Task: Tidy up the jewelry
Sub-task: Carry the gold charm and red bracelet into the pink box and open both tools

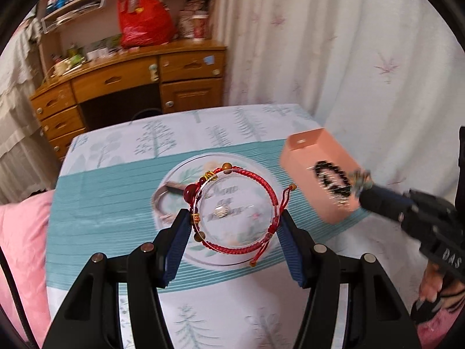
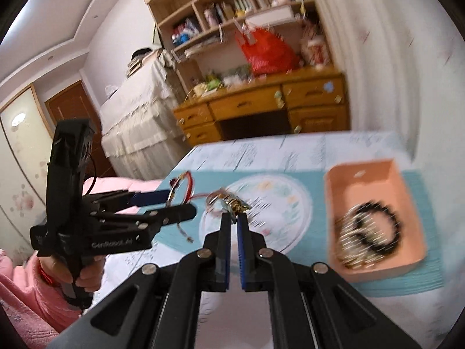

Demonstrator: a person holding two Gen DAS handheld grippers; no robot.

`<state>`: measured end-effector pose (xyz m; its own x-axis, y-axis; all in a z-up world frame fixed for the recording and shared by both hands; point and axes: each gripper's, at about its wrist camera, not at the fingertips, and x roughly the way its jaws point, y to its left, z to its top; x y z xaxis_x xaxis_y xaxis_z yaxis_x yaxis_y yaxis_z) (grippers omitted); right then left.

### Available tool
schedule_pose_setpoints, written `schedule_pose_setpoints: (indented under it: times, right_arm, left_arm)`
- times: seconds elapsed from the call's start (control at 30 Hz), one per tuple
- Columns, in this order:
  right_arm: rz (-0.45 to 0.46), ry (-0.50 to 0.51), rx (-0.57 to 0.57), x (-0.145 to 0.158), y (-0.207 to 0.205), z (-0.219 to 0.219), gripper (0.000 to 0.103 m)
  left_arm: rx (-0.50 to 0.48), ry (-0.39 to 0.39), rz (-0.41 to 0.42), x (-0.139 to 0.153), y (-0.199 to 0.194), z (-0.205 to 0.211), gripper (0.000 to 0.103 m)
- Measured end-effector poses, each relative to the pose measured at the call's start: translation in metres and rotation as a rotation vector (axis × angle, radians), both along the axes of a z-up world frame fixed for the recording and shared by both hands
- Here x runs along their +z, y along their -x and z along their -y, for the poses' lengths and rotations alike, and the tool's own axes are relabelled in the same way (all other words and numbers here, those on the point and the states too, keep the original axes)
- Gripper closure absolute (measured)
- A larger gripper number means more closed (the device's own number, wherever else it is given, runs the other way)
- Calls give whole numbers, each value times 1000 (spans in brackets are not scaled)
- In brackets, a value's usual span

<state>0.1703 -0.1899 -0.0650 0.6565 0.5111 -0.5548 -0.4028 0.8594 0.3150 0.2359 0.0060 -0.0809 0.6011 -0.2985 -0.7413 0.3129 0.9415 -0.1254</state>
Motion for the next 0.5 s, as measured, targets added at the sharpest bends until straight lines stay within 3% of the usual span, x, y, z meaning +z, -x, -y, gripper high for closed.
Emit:
schedule_pose_setpoints:
  times: [0.2, 0.5]
  right_arm:
    - [64, 0, -109, 25, 11, 50, 99]
    - [53, 8, -222, 29, 11, 97, 99]
  left_arm:
    - [-88, 12, 57, 20, 0, 40, 45]
    - [-225, -14, 98, 17, -15, 111, 45]
